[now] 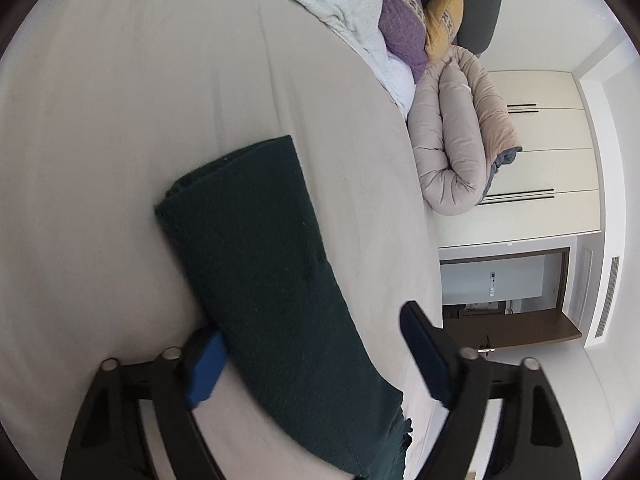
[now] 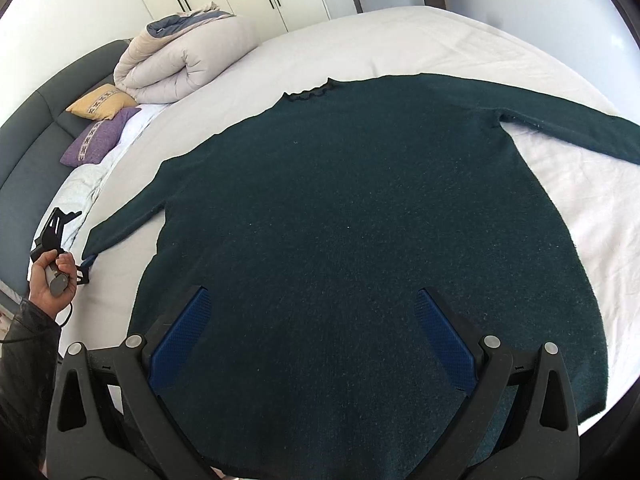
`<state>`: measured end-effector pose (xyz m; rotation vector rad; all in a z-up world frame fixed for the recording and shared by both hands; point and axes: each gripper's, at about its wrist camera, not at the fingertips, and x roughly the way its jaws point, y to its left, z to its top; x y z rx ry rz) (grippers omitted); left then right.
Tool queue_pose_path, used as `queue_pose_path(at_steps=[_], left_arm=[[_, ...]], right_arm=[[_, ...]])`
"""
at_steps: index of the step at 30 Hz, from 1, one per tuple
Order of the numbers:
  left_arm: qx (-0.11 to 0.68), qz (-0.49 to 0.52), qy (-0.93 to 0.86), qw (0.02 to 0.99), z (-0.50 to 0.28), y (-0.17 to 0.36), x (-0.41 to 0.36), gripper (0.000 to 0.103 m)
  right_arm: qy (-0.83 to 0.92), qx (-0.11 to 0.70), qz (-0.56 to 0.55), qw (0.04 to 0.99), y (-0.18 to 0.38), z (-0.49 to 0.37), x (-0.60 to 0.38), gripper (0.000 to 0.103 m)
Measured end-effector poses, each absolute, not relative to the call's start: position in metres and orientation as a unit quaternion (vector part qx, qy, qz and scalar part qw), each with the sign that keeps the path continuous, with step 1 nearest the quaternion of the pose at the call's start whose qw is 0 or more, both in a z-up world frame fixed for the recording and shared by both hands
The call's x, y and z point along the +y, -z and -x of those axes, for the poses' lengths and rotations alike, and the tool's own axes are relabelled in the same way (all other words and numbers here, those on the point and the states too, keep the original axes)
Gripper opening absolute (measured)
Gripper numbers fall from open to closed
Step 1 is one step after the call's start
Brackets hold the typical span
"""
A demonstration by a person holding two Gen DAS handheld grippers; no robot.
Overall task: Fold small clothes
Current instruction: 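Grasp the sleeve cuff with the left gripper and lift it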
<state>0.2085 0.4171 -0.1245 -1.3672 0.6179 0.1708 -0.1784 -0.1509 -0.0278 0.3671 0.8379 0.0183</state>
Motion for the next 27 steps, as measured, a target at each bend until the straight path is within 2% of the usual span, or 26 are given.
queue_pose_path(at_steps=[1, 3, 5, 8, 12, 15, 18, 20, 23, 25, 27], left_arm=[[0.281, 0.627, -0.079, 0.723, -0.211, 0.129, 0.420, 0.057], [0.284, 0.637, -0.082, 0.712, -0.211, 0.139, 0.424, 0.026], [0.284, 0.644, -0.093, 0.704, -0.207, 0.149, 0.427, 0.008], [0.285, 0.612, -0.112, 0.729, -0.203, 0.139, 0.417, 0.008], [0.311, 0.510, -0.098, 0.796, -0.226, 0.089, 0.368, 0.007], [0.340, 0.386, -0.050, 0.856, -0.258, 0.039, 0.288, 0.007], [0.365, 0.208, 0.012, 0.907, -0.279, 0.005, 0.164, 0.007], [0.382, 0.065, 0.044, 0.921, -0.282, 0.007, 0.074, 0.007], [0.383, -0.153, 0.059, 0.909, -0.268, 0.050, -0.036, 0.007], [0.387, -0.215, 0.060, 0.894, -0.259, 0.079, -0.065, 0.007], [0.373, -0.237, 0.050, 0.896, -0.251, 0.090, -0.069, 0.007]], right_arm=[[-0.009, 0.406, -0.180, 0.896, 0.031, 0.175, -0.151, 0.103], [-0.008, 0.408, -0.184, 0.894, 0.034, 0.170, -0.152, 0.103], [-0.009, 0.409, -0.190, 0.892, 0.038, 0.167, -0.154, 0.103], [-0.007, 0.408, -0.201, 0.891, 0.043, 0.162, -0.159, 0.103], [0.001, 0.404, -0.219, 0.888, 0.050, 0.156, -0.173, 0.103], [0.008, 0.399, -0.238, 0.886, 0.055, 0.151, -0.189, 0.103], [0.020, 0.389, -0.256, 0.885, 0.058, 0.143, -0.210, 0.103], [0.023, 0.383, -0.268, 0.884, 0.057, 0.136, -0.225, 0.103], [0.028, 0.373, -0.280, 0.884, 0.055, 0.124, -0.250, 0.103], [0.025, 0.372, -0.289, 0.882, 0.054, 0.109, -0.265, 0.103], [0.016, 0.372, -0.297, 0.879, 0.054, 0.096, -0.280, 0.103]])
